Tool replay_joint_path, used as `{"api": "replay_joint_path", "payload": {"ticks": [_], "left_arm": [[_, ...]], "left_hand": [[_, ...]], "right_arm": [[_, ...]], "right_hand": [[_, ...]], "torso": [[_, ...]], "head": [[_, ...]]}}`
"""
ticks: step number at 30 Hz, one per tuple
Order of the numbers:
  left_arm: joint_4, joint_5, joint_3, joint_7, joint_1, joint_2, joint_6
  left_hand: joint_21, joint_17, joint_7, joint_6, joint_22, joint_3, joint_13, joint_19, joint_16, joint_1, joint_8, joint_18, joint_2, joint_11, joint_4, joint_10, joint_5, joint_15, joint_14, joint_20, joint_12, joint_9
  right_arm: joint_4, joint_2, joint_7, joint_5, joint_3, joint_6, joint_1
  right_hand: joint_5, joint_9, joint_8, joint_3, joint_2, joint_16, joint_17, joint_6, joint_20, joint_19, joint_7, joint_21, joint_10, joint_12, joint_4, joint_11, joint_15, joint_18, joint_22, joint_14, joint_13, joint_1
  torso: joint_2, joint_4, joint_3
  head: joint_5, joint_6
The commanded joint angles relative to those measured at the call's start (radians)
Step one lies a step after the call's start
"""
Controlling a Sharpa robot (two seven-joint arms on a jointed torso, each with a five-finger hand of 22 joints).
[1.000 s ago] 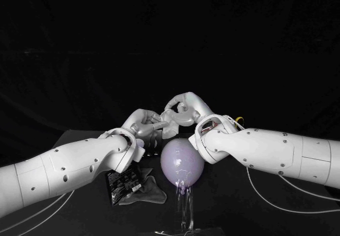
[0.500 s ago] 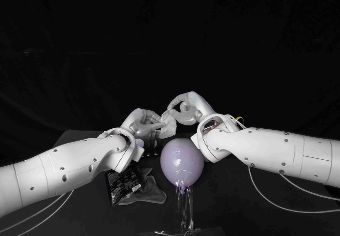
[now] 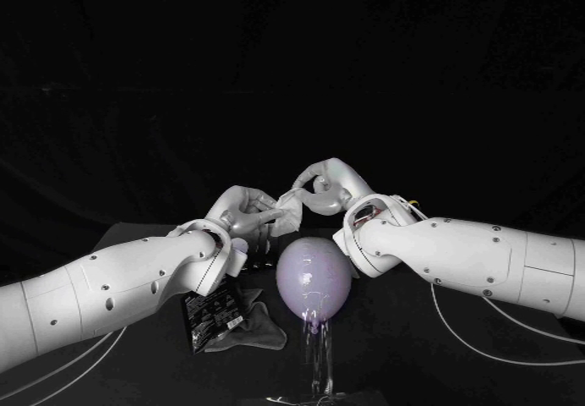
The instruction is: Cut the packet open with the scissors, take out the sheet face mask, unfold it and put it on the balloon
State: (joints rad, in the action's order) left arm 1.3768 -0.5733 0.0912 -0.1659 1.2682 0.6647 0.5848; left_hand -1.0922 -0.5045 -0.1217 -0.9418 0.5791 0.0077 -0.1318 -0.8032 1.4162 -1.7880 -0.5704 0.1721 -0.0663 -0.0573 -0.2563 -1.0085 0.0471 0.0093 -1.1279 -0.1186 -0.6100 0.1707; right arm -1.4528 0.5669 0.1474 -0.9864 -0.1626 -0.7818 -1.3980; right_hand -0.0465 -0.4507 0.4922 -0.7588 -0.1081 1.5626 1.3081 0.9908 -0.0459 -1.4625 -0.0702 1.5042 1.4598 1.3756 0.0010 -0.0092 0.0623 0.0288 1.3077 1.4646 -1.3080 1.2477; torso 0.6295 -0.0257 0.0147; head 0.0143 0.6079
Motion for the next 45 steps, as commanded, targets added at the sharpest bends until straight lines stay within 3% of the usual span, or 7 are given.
{"api": "replay_joint_path", "payload": {"ticks": [1,11,16,30,36,43,45], "left_arm": [[0.002,0.027,-0.001,-0.021,0.001,-0.002,-0.014],[0.002,0.022,-0.001,-0.013,0.001,-0.008,-0.063],[0.000,0.022,-0.001,-0.008,0.001,-0.008,-0.083],[-0.002,0.061,-0.001,-0.024,0.001,-0.005,-0.107],[-0.003,0.074,-0.002,-0.033,0.001,-0.004,-0.110],[-0.003,0.079,-0.002,-0.037,0.001,-0.006,-0.110],[-0.003,0.081,-0.002,-0.038,0.001,-0.007,-0.109]], "left_hand": [[-0.001,-0.001,0.002,-0.007,0.000,0.002,0.001,0.005,0.005,0.015,-0.008,0.008,0.001,-0.001,-0.009,-0.010,0.001,-0.007,-0.002,-0.002,0.006,0.012],[0.006,-0.019,0.018,-0.034,-0.004,-0.005,0.000,0.003,0.009,0.035,-0.020,0.009,0.040,0.012,-0.025,-0.037,0.000,-0.018,-0.013,-0.007,0.006,0.019],[0.008,-0.018,0.021,-0.039,-0.005,-0.012,0.002,0.002,0.010,0.045,-0.016,0.008,0.049,0.011,-0.032,-0.035,0.000,-0.018,-0.013,-0.008,0.013,0.017],[0.027,-0.003,0.004,-0.014,-0.015,-0.074,0.013,0.002,0.009,0.137,0.033,0.008,0.077,-0.012,-0.036,-0.015,0.000,0.003,0.002,-0.018,0.048,-0.005],[0.034,0.000,-0.002,-0.001,-0.020,-0.114,0.014,0.000,0.010,0.162,0.049,0.009,0.102,-0.016,-0.032,-0.011,0.000,0.007,0.006,-0.022,0.055,-0.010],[0.039,0.000,-0.003,-0.001,-0.023,-0.120,0.014,-0.002,0.011,0.138,0.054,0.009,0.098,-0.017,-0.028,-0.010,0.000,0.008,0.008,-0.024,0.059,-0.012],[0.040,-0.001,-0.003,-0.004,-0.024,-0.118,0.013,-0.004,0.012,0.127,0.055,0.010,0.085,-0.016,-0.028,-0.011,0.001,0.007,0.009,-0.025,0.060,-0.012]], "right_arm": [[0.001,-0.003,0.002,-0.010,0.000,0.040,-0.001],[-0.001,-0.008,-0.013,-0.004,0.000,0.014,0.000],[-0.004,-0.009,-0.021,-0.002,0.000,-0.003,0.000],[0.006,-0.010,-0.021,-0.002,0.000,-0.008,0.001],[0.008,-0.011,-0.020,-0.002,0.000,-0.005,0.001],[0.011,-0.013,-0.020,-0.002,0.000,-0.003,0.001],[0.011,-0.013,-0.019,-0.002,0.000,-0.002,0.001]], "right_hand": [[-0.003,-0.028,0.038,0.001,0.010,0.002,0.253,0.008,0.004,-0.076,0.003,0.003,0.009,0.001,-0.006,0.000,0.006,-0.013,0.243,0.104,-0.083,-0.003],[-0.003,-0.028,0.038,0.001,0.010,0.003,0.254,0.007,0.004,-0.076,0.003,0.003,0.009,0.000,-0.007,0.000,0.006,-0.013,0.243,0.104,-0.082,-0.004],[-0.003,-0.028,0.038,0.001,0.010,0.003,0.255,0.007,0.004,-0.077,0.003,0.004,0.009,0.000,-0.007,0.000,0.006,-0.014,0.243,0.104,-0.082,-0.005],[-0.003,-0.028,0.038,0.000,0.011,0.003,0.255,0.007,0.004,-0.077,0.003,0.005,0.009,-0.001,-0.008,0.000,0.006,-0.014,0.244,0.104,-0.081,-0.005],[-0.003,-0.028,0.039,0.000,0.011,0.003,0.255,0.007,0.004,-0.077,0.003,0.005,0.008,-0.001,-0.009,0.000,0.006,-0.014,0.244,0.104,-0.081,-0.006],[-0.003,-0.028,0.039,0.000,0.011,0.003,0.255,0.007,0.004,-0.077,0.003,0.005,0.008,-0.001,-0.009,0.000,0.006,-0.014,0.244,0.104,-0.081,-0.006],[-0.003,-0.028,0.039,0.000,0.011,0.003,0.255,0.007,0.004,-0.077,0.003,0.005,0.008,-0.001,-0.009,0.000,0.006,-0.014,0.244,0.104,-0.081,-0.006]], "torso": [[0.001,0.0001,-0.0002],[0.000,0.0001,-0.0006],[0.000,0.0004,-0.0001],[0.000,0.0003,0.0002],[0.000,0.0001,0.0000],[0.000,0.0002,-0.0003],[0.000,0.0003,-0.0004]], "head": [[-0.001,0.001],[-0.001,0.004],[0.001,0.003],[0.002,0.004],[0.002,0.005],[0.001,0.004],[0.001,0.005]]}}
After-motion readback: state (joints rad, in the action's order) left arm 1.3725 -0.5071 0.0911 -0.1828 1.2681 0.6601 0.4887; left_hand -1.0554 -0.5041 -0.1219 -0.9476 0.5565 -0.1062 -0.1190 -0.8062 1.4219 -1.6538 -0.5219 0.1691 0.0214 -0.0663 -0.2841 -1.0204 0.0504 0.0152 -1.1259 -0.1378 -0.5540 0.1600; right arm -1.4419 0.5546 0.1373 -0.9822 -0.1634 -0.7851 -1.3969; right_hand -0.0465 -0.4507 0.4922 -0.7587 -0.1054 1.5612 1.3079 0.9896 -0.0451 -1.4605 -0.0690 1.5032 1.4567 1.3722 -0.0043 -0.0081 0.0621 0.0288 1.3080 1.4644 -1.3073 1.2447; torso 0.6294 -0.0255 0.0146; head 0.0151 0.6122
